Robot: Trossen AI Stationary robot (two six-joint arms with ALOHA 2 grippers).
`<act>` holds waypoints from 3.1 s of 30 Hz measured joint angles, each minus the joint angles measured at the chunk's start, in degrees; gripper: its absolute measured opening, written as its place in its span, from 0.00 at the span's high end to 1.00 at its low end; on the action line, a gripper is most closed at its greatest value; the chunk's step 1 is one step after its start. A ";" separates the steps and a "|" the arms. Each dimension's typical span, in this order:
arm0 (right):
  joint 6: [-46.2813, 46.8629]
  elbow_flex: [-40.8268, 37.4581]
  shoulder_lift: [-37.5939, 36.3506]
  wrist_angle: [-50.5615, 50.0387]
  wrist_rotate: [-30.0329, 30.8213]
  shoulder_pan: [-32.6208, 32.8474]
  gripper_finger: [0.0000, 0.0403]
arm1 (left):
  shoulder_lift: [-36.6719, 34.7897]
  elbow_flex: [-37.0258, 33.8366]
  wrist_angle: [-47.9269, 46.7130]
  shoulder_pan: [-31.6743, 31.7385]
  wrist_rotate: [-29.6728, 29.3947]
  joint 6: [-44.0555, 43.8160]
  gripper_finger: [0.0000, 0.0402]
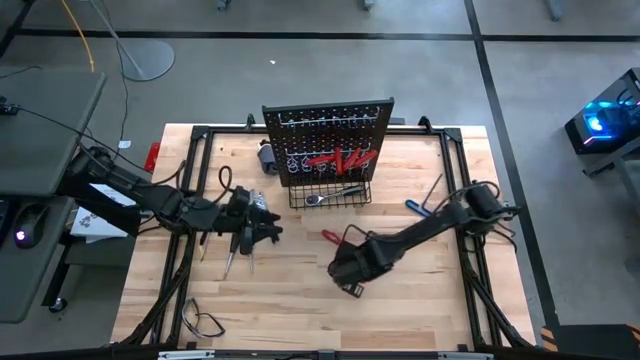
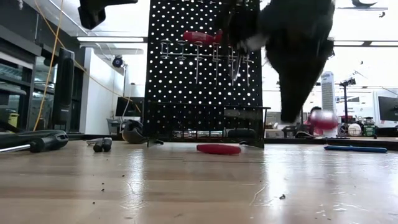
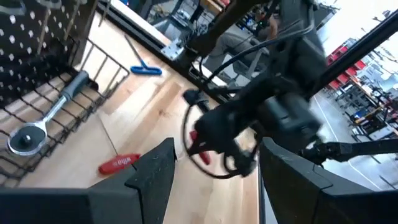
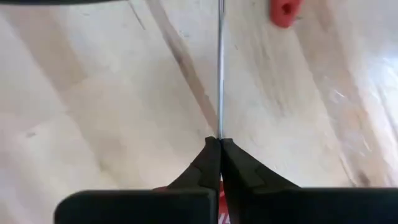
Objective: Hang tools onto peg board
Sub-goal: Hang the red allen wrench on the peg board
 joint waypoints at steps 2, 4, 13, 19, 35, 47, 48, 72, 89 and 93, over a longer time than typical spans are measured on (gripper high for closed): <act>0.87 0.00 -2.59 0.40 0.82 0.72 1.00 | -0.29 0.00 0.01 0.38 0.00 0.48 0.47; 2.10 -0.02 -5.97 2.34 2.71 1.41 1.00 | -0.18 0.00 0.64 0.38 0.16 1.26 0.47; 1.08 0.17 -21.70 24.90 33.63 1.20 1.00 | 5.10 1.40 18.24 0.37 -0.70 22.68 0.47; -1.41 0.22 -24.15 34.00 46.32 -1.09 1.00 | 11.35 9.54 16.80 0.39 -9.53 44.29 0.46; -15.60 0.20 -23.48 45.01 43.71 -2.34 1.00 | 20.98 19.22 14.38 4.75 -10.42 39.66 0.44; -19.35 0.20 -23.48 48.21 43.45 -1.72 1.00 | 19.40 19.22 12.89 5.30 -6.14 38.85 0.44; -19.93 0.20 -23.48 48.48 43.40 -1.71 1.00 | 19.40 19.22 11.86 5.30 -5.46 38.30 0.44; -22.19 0.20 -23.50 53.59 36.37 -1.71 1.00 | 17.61 19.22 9.06 5.52 0.69 34.36 0.44; -26.85 0.22 -23.52 57.63 32.88 -1.71 1.00 | 17.61 19.22 15.05 8.62 14.85 29.99 0.44; -26.85 0.22 -23.52 57.67 32.88 -1.71 1.00 | 17.59 19.22 15.80 9.13 16.17 30.00 0.45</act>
